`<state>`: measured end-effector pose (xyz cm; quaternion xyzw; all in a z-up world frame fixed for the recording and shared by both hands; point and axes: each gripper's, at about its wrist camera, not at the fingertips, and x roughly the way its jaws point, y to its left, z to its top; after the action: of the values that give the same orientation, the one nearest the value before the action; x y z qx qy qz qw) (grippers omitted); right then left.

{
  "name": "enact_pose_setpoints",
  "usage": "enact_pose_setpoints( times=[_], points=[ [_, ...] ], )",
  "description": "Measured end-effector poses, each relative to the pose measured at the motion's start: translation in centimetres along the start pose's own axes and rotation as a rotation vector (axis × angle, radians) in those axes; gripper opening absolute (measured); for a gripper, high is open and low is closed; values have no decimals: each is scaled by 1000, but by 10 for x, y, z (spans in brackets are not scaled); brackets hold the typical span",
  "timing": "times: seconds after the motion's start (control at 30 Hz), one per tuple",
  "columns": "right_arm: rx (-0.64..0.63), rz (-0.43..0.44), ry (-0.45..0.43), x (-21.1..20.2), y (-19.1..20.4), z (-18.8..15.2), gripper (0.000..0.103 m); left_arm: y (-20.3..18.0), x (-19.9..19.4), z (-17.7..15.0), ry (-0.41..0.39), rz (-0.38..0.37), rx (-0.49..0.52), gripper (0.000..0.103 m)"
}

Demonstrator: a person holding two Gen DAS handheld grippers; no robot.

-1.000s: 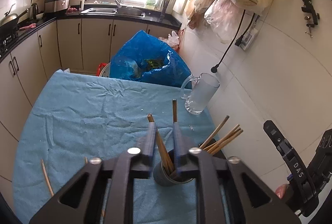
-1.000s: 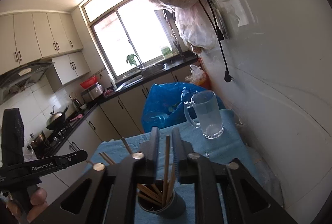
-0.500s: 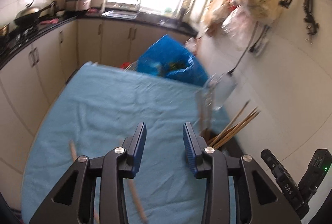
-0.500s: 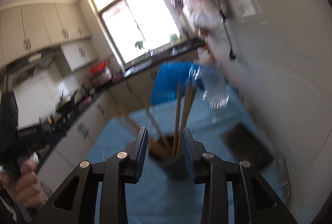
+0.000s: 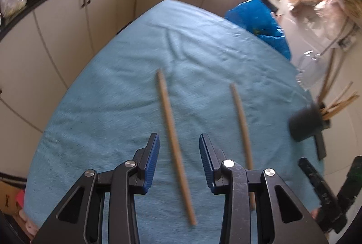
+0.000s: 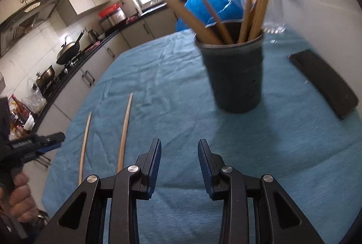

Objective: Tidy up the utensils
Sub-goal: 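Move both open tools back over the last two chopsticks on the towel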

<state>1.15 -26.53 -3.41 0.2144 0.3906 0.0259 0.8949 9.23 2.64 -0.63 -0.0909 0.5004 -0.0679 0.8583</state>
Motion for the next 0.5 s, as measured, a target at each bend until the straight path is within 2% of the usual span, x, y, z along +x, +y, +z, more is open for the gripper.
enact_pose_setpoints(
  times=[0.13, 0.23, 0.33, 0.43, 0.5],
  points=[
    [-52, 29, 38, 8, 18, 14, 36, 20, 21, 2, 18, 27, -39, 35],
    [-69, 75, 75, 18, 36, 28, 36, 29, 35, 1, 9, 78, -40, 35],
    [-105, 75, 92, 31, 56, 44, 36, 33, 36, -1, -51, 109, -22, 40],
    [-112, 76, 135, 56, 72, 59, 36, 37, 34, -3, -95, 77, -13, 42],
    [-91, 92, 178, 76, 78, 68, 36, 41, 34, -7, -135, 86, 1, 42]
  ],
)
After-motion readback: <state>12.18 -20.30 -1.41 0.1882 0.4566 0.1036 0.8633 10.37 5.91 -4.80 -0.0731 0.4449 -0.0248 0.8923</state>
